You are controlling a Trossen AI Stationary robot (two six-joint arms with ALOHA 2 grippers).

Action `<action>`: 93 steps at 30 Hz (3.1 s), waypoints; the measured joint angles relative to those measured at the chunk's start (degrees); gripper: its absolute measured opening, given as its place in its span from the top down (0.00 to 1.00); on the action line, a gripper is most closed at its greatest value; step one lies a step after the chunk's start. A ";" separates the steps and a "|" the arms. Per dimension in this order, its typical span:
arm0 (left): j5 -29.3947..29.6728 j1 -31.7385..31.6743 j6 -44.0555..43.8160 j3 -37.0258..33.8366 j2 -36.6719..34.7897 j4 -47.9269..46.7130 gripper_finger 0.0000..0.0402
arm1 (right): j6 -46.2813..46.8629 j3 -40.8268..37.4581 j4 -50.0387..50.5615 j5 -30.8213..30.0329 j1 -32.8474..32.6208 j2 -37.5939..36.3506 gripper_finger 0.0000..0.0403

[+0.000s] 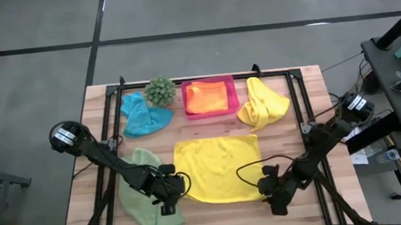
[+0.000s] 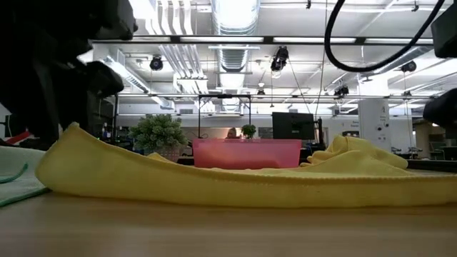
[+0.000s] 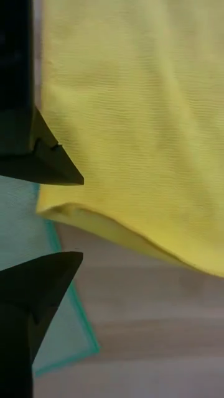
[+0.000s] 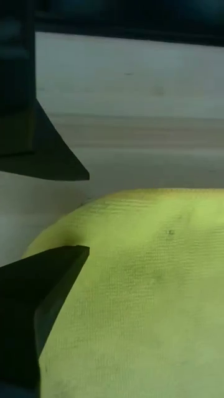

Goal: Fold microfiber towels
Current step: Fold the bottom yellow microfiber towel

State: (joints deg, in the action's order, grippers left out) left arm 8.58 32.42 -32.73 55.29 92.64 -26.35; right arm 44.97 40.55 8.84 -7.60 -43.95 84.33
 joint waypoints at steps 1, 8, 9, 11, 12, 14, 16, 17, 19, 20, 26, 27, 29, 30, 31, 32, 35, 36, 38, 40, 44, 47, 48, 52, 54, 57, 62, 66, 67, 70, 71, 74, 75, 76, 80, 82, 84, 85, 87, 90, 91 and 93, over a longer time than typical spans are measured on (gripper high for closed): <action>0.00 0.00 -0.02 -0.76 0.02 0.84 0.60 | -0.12 -0.02 -1.16 -0.08 -0.06 0.70 0.59; 0.06 0.00 -0.13 -3.54 0.02 5.38 0.76 | -1.37 -0.02 -7.08 -2.49 -0.04 4.91 0.64; 0.07 -0.02 -0.15 -3.75 0.02 5.34 0.80 | -1.37 -0.02 -7.12 -3.08 -0.04 5.13 0.65; 0.09 -0.02 -0.16 -4.28 0.02 5.37 0.88 | -1.44 -0.02 -7.37 -4.32 -0.06 5.43 0.67; 0.09 -0.02 -0.35 -4.57 0.02 5.34 0.92 | -1.50 -0.02 -7.34 -4.61 -0.06 5.43 0.68; 0.10 -0.02 -1.16 -5.05 0.02 5.33 0.98 | -1.60 -0.02 -7.29 -5.07 -0.06 5.53 0.71; 0.45 0.01 -1.29 -5.19 0.02 5.28 0.99 | -1.66 -0.02 -7.01 -5.36 -0.12 5.55 0.74; 0.52 0.08 -1.27 -5.18 0.02 5.36 0.99 | -1.68 -0.04 -6.87 -5.51 -0.24 5.62 0.77; 0.90 0.20 -1.24 -5.10 0.02 5.27 1.00 | -1.66 -0.04 -6.43 -5.78 -0.32 5.74 0.83; 0.90 0.24 -1.18 -4.93 0.02 5.26 1.00 | -1.60 -0.04 -6.18 -5.78 -0.40 5.74 0.87; -0.15 1.05 -0.64 -3.51 -0.66 5.24 1.00 | -2.55 -0.05 -4.56 -5.86 -1.57 4.06 0.97; -1.37 1.37 -0.16 -3.05 -1.00 5.23 1.00 | -2.51 0.20 -3.32 -5.89 -1.91 3.25 0.98; -2.51 2.32 0.32 -2.08 -1.88 5.36 1.00 | -2.30 1.24 -0.82 -5.85 -2.52 1.35 0.98; -2.56 2.68 0.47 -1.64 -2.35 5.22 1.00 | -2.29 1.87 0.60 -5.83 -2.75 0.37 0.98; -2.68 2.91 0.55 -1.01 -2.72 5.15 1.00 | -2.29 2.58 2.24 -5.83 -3.05 -0.66 0.98; -2.72 3.03 0.61 -0.42 -3.16 5.44 1.00 | -2.29 3.26 4.02 -5.76 -3.22 -1.80 0.98; -2.37 3.17 0.90 0.21 -4.90 5.25 1.00 | -2.42 5.54 9.43 -5.93 -3.31 -4.67 0.98; -1.43 3.17 1.40 0.28 -5.36 5.38 1.00 | -2.42 6.22 11.78 -6.26 -3.31 -5.59 0.98; 2.41 3.14 1.79 -0.17 -6.52 4.81 1.00 | -2.15 7.51 16.90 -8.80 -3.04 -6.82 0.98; 6.86 2.48 1.54 -0.31 -7.31 2.08 1.00 | -2.07 8.47 22.80 -11.33 -2.52 -7.82 0.98; 17.14 0.81 -1.34 -0.55 -8.17 -6.60 1.00 | -1.54 9.66 32.88 -16.85 -0.25 -9.51 0.98; 19.04 -1.65 -1.84 -1.23 -8.20 -8.57 1.00 | -2.59 9.38 35.98 -19.99 2.99 -10.30 0.98; 19.06 -2.79 -1.75 -1.51 -8.08 -8.70 1.00 | -3.38 8.91 36.03 -20.39 4.25 -10.47 0.98; 19.04 -7.05 -1.11 -2.51 -7.02 -8.81 1.00 | -7.30 7.81 36.51 -20.54 9.56 -9.89 0.98; 19.01 -8.95 0.37 -2.68 -6.38 -8.53 1.00 | -9.05 7.68 37.55 -20.52 11.78 -9.12 0.98; 19.01 -11.19 2.27 -3.21 -5.66 -8.59 1.00 | -11.83 7.65 37.37 -20.56 14.32 -8.21 0.98; 18.99 -13.72 5.00 -4.34 -4.70 -7.18 1.00 | -13.05 7.43 37.59 -20.52 16.94 -7.18 0.98; 18.95 -15.11 6.89 -5.47 -4.26 -3.92 1.00 | -13.04 7.27 37.55 -20.54 17.74 -6.99 0.98; 18.95 -15.35 7.51 -5.67 -4.26 -3.51 1.00 | -13.05 7.26 37.51 -20.57 17.83 -6.90 0.98; 18.94 -16.15 8.10 -6.09 -4.26 -2.70 1.00 | -13.07 7.26 37.35 -20.87 18.13 -6.54 0.98; 18.93 -16.39 8.15 -6.10 -4.26 -2.65 1.00 | -13.07 7.23 37.33 -20.93 18.13 -6.40 0.98; 18.90 -16.96 8.25 -6.10 -4.26 -2.60 1.00 | -14.59 7.22 37.26 -21.06 18.13 -5.94 0.98; 18.88 -17.12 8.40 -6.10 -4.26 -2.62 1.00 | -14.94 7.22 37.15 -21.13 18.14 -5.76 0.98; 18.88 -17.26 8.85 -6.10 -4.26 -2.60 1.00 | -15.07 7.21 37.10 -21.57 18.24 -5.64 0.98; 18.98 -17.76 9.20 -6.10 -4.26 -2.58 1.00 | -15.66 7.20 36.92 -22.92 19.02 -5.35 0.97; 19.21 -18.20 9.20 -6.12 -4.26 -2.58 1.00 | -15.67 7.20 36.87 -22.99 19.63 -5.35 0.94; 19.35 -18.60 9.20 -6.15 -4.26 -2.58 1.00 | -15.67 7.20 36.85 -22.98 20.33 -5.35 0.89; 19.39 -18.77 9.20 -6.15 -4.26 -2.58 1.00 | -15.66 7.20 36.86 -22.96 20.68 -5.36 0.86; 19.40 -19.09 9.20 -6.17 -4.26 -2.60 1.00 | -15.55 7.20 36.98 -22.99 21.30 -5.37 0.81; 19.39 -19.35 9.20 -6.17 -4.26 -2.60 0.97 | -15.19 7.20 37.44 -23.01 21.96 -5.57 0.75; 19.39 -19.37 9.20 -6.17 -4.26 -2.60 0.95 | -15.19 7.20 37.40 -23.04 22.22 -5.71 0.73; 19.39 -19.36 9.10 -6.17 -4.26 -2.60 0.89 | -15.17 7.20 37.35 -23.05 22.83 -5.89 0.70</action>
State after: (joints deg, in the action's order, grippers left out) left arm 27.97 13.07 -23.63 49.12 88.38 -28.95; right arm 29.79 47.75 46.19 -30.65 -21.12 78.43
